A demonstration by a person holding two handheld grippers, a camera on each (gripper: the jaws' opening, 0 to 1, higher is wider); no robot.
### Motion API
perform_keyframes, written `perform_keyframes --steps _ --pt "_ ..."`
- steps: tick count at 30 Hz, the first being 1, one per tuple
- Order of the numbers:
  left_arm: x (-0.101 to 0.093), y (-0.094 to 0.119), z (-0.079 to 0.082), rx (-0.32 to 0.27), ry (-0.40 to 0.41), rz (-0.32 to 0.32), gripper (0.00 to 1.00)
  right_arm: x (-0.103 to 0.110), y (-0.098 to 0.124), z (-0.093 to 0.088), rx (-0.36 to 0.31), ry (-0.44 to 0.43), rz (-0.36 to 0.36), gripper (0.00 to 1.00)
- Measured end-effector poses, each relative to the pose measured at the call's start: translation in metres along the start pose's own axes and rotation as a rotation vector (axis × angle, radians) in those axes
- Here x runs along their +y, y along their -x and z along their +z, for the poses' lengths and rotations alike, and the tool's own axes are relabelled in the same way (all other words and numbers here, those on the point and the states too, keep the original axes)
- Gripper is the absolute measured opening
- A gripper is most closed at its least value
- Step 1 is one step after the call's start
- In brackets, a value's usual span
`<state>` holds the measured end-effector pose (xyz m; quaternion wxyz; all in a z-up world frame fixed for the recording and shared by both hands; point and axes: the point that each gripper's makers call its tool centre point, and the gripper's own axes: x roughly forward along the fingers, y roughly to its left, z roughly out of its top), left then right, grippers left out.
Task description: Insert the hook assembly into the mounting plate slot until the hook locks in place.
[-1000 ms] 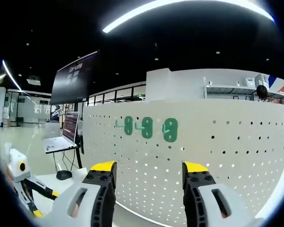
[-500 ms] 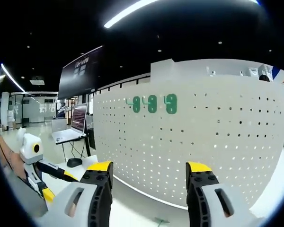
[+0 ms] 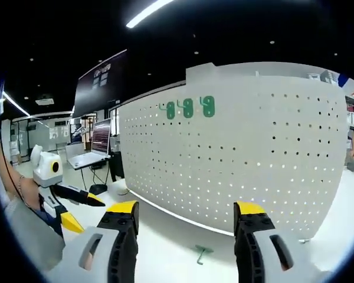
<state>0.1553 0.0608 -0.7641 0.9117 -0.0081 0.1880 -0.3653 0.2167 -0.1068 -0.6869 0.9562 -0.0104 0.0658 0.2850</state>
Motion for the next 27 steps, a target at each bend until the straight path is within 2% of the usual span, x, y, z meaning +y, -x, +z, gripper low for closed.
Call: perform_keyframes --steps 14,27 --pt "-0.001 -0.001 -0.002 0.011 -0.006 -0.001 0.73 0.000 0.019 -0.025 0.044 -0.029 0.007 0.65" --pt "0.000 -0.001 -0.003 0.013 -0.005 0.001 0.73 -0.002 0.033 -0.039 0.082 -0.039 0.011 0.65"
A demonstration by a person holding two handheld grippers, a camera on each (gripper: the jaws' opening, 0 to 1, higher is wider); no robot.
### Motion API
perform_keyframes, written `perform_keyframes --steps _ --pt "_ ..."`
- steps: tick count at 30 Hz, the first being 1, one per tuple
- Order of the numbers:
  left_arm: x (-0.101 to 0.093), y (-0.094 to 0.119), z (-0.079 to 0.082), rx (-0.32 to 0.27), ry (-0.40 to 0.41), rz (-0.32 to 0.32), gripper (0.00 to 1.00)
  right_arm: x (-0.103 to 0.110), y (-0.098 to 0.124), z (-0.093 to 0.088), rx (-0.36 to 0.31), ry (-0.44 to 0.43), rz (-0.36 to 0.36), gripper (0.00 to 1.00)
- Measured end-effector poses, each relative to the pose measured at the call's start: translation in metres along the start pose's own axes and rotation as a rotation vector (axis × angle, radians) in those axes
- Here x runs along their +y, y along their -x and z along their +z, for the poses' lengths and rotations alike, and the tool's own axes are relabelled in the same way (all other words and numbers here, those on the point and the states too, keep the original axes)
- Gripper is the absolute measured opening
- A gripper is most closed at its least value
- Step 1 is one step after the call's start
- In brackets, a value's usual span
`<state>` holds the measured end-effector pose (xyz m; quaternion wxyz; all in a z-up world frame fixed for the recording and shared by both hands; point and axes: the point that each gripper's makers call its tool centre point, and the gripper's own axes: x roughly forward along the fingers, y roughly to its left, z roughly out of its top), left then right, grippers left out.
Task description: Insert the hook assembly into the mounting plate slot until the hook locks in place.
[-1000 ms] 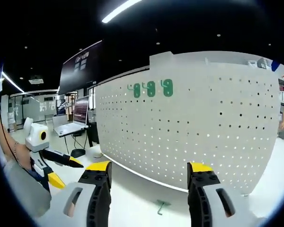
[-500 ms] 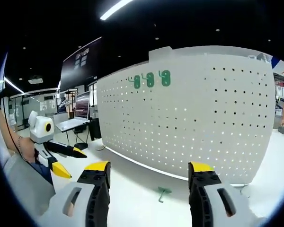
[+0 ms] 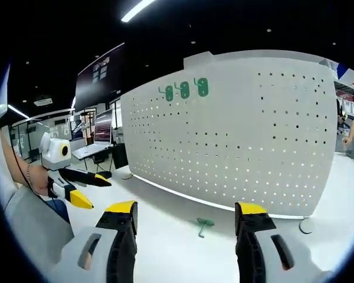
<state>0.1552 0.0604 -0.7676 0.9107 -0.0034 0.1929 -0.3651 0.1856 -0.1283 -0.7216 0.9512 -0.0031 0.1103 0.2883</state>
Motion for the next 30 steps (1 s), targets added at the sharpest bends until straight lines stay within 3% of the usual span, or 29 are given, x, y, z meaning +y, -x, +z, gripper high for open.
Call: perform_keyframes --steps 30 --pt "-0.001 -0.001 -0.002 0.008 0.004 -0.004 0.73 -0.001 0.022 -0.025 0.056 -0.024 -0.008 0.66"
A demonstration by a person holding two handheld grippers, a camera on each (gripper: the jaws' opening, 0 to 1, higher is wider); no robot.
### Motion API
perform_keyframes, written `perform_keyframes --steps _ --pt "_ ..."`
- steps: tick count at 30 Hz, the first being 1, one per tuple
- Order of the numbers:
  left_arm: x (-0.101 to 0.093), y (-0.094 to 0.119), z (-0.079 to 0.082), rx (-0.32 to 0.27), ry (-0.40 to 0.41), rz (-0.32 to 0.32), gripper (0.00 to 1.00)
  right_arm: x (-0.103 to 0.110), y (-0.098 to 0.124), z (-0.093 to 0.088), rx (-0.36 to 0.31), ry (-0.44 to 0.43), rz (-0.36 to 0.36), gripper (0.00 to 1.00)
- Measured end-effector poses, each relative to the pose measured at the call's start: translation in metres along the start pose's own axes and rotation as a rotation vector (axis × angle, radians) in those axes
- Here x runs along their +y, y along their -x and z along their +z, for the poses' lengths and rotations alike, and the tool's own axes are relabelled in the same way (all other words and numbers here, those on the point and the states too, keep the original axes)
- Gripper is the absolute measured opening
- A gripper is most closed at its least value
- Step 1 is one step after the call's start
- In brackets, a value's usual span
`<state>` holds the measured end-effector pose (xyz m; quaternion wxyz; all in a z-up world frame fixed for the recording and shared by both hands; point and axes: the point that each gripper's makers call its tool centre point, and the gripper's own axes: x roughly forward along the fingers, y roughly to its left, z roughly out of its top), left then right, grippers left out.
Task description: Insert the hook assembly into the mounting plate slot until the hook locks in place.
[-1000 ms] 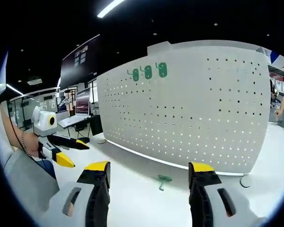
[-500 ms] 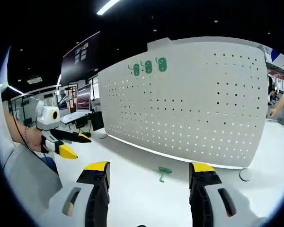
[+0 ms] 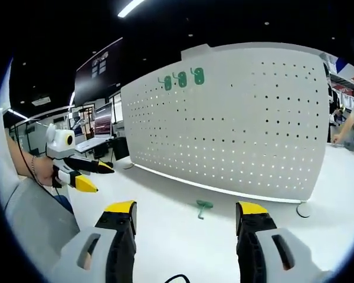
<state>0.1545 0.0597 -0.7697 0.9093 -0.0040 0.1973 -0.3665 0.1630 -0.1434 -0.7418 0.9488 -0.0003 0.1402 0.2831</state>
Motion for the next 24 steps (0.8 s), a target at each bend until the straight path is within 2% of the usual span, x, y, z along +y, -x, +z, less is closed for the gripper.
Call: perform_keyframes --steps 18,24 --pt "-0.008 -0.007 0.002 0.022 -0.022 -0.029 0.72 0.001 0.000 -0.003 0.010 -0.007 0.004 0.66" --pt "-0.008 -0.013 0.008 0.024 -0.038 -0.044 0.72 0.000 0.000 -0.005 0.021 -0.006 0.003 0.66"
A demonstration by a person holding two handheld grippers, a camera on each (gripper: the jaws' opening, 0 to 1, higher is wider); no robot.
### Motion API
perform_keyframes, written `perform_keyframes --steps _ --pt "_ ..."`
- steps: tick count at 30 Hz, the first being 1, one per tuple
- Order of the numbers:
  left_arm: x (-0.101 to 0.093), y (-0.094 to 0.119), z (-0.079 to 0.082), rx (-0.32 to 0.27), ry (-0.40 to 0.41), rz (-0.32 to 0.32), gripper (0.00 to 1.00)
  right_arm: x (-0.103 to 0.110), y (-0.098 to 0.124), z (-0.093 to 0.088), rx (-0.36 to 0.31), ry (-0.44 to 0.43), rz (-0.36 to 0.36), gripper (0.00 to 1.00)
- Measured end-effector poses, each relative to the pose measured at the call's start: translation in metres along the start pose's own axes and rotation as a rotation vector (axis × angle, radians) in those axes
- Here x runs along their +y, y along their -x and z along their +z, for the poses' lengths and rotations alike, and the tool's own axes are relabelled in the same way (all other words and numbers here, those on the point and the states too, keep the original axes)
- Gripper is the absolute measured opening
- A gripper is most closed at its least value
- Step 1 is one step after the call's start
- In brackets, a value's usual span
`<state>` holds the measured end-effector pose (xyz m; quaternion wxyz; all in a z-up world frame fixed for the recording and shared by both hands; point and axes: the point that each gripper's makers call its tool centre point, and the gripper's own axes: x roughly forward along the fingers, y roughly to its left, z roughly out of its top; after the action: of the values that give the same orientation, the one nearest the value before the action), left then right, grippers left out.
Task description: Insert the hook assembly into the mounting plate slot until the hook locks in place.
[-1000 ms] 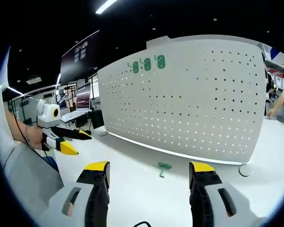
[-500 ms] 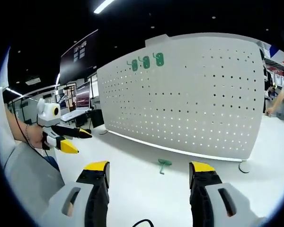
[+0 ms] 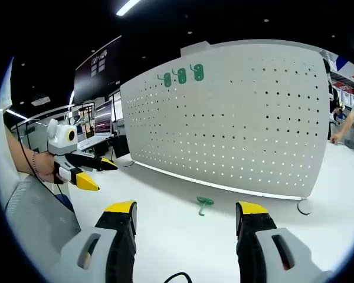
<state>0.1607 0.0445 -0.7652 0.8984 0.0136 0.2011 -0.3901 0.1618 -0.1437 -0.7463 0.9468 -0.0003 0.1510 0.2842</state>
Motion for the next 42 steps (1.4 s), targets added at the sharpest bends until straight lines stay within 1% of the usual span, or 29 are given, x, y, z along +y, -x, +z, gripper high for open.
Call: perform_keyframes --steps 3,7,11,17,31,34,42 --pt "0.000 -0.003 0.003 -0.001 -0.006 -0.007 0.72 0.000 0.001 0.000 -0.001 -0.010 0.001 0.66" --pt "0.000 -0.010 0.004 0.012 -0.020 -0.021 0.72 -0.002 0.002 -0.001 0.006 -0.011 -0.002 0.66" --pt "0.001 -0.016 0.010 0.011 -0.031 -0.033 0.72 -0.003 0.003 -0.005 0.025 -0.010 -0.004 0.66" --pt "0.003 -0.026 0.016 0.018 -0.053 -0.055 0.71 -0.004 0.003 -0.006 0.032 -0.014 -0.006 0.66" --pt "0.006 -0.045 0.018 0.062 -0.085 -0.102 0.72 -0.003 0.005 -0.009 0.050 -0.021 -0.004 0.65" --pt "0.006 -0.049 0.017 0.082 -0.116 -0.120 0.72 -0.002 0.005 -0.010 0.049 -0.024 0.000 0.65" --pt "0.013 -0.056 0.017 0.118 -0.159 -0.143 0.71 -0.001 0.004 -0.012 0.058 -0.023 0.006 0.65"
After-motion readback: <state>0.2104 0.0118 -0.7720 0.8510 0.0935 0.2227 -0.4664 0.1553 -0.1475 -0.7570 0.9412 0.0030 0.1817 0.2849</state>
